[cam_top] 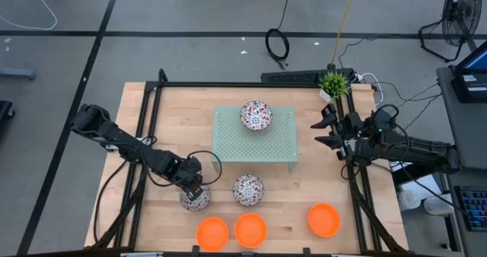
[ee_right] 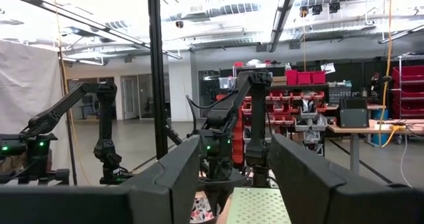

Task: Pick & Place Mini bowls
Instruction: Stack the left white patterned bowl on top of the white patterned bowl on the shelf

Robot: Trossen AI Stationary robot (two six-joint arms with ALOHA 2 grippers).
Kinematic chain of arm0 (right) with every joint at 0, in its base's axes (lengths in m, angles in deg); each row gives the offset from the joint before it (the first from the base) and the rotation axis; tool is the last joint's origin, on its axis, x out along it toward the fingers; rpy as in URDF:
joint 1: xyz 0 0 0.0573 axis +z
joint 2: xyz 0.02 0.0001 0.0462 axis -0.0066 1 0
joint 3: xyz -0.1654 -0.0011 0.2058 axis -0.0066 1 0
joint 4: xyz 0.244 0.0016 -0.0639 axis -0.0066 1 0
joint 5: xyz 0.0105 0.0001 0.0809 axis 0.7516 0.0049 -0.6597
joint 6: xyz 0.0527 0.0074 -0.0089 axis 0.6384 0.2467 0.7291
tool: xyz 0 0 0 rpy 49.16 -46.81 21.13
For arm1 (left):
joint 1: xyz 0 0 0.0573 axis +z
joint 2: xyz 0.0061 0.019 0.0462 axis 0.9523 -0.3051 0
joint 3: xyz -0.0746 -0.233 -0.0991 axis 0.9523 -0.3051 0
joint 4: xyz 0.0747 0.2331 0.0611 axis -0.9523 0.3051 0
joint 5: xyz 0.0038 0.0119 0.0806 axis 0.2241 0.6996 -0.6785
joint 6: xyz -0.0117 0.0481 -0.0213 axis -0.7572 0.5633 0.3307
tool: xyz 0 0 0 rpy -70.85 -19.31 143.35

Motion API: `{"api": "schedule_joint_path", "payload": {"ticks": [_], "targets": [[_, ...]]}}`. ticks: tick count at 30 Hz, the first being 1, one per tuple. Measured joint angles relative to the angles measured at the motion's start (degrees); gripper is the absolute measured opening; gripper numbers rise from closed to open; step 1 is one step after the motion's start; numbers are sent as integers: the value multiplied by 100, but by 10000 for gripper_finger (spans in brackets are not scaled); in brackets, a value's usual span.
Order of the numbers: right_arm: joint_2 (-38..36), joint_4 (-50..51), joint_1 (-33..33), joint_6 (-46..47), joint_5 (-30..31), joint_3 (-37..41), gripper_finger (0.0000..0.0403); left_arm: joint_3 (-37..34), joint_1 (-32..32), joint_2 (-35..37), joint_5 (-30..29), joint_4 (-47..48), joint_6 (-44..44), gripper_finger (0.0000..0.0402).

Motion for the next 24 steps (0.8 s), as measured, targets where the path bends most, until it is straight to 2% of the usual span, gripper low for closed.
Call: {"api": "schedule_joint_path", "payload": {"ticks": [6,10,15,20,24], "targets": [[0,34,1,37,-15,0,171,4,0,2,5,-2,62,43],[0,44,0,26,-13,2,171,27,-5,39,165,-22,77,14],[0,38,0,20,2,2,171,103,-141,244,34,139,274,11],[0,24,2,37,1,2,171,463,-406,708,-658,325,386,10],[0,75,2,39,-18,2,171,836,-718,1070,-1809,353,1005,10]]}}
